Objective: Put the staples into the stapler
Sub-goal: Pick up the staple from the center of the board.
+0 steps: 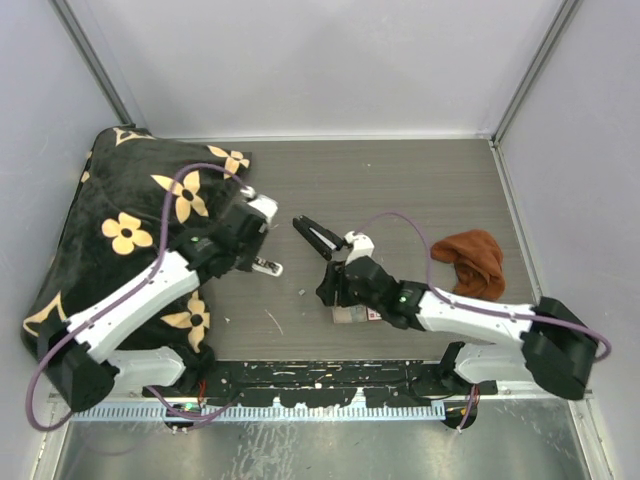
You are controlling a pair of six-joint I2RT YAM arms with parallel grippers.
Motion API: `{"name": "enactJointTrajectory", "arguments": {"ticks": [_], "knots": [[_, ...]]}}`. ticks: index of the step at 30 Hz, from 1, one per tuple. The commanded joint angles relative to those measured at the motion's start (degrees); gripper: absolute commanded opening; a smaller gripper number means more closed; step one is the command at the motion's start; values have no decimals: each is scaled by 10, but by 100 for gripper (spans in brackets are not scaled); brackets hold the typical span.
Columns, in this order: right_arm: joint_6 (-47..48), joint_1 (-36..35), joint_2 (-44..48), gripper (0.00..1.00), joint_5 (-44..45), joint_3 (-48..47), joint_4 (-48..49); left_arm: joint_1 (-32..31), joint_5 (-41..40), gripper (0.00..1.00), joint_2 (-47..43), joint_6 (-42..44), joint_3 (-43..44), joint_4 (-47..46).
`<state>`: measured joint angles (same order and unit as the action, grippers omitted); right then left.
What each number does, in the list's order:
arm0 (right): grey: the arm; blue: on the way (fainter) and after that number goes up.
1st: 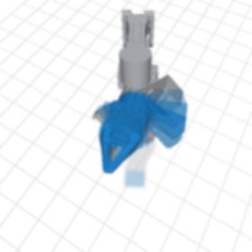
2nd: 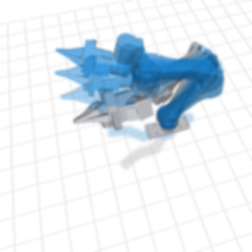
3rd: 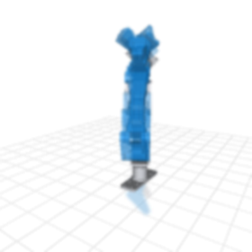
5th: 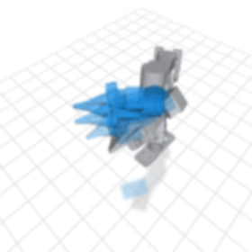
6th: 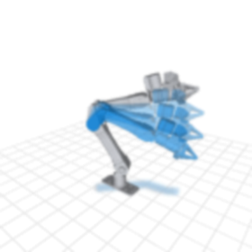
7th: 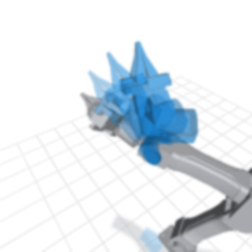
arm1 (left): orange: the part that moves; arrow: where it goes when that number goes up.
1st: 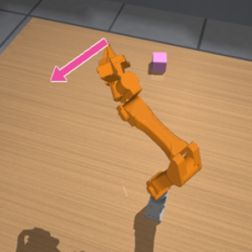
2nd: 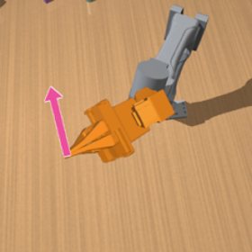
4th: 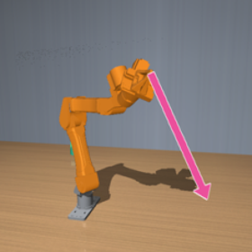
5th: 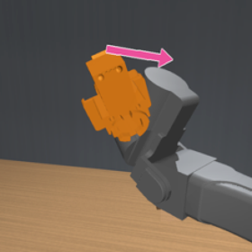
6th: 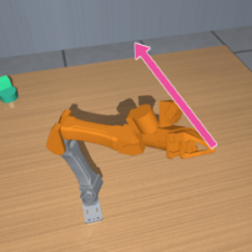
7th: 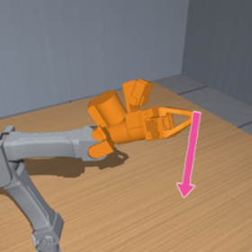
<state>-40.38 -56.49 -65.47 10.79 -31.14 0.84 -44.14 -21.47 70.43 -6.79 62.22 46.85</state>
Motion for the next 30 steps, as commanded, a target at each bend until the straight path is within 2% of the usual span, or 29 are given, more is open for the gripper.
{"name": "enactJointTrajectory", "arguments": {"ticks": [1,4,10,16,24,30], "knots": [[64,0,-88,59,58,-98,-44,80,19,0,-82,-8,-28,-48],[70,-13,-143,58,62,-137,-40,117,19,0,-112,-1,-42,-58],[83,-34,-248,58,97,-214,-50,127,35,0,-132,0,-49,-61],[54,-43,-344,53,152,-304,-121,128,77,0,-131,-6,-51,-58],[-11,-57,-396,52,176,-357,-186,128,100,0,-135,-7,-54,-62],[-40,-69,-407,43,204,-370,-222,127,106,0,-133,-9,-56,-62]]}}
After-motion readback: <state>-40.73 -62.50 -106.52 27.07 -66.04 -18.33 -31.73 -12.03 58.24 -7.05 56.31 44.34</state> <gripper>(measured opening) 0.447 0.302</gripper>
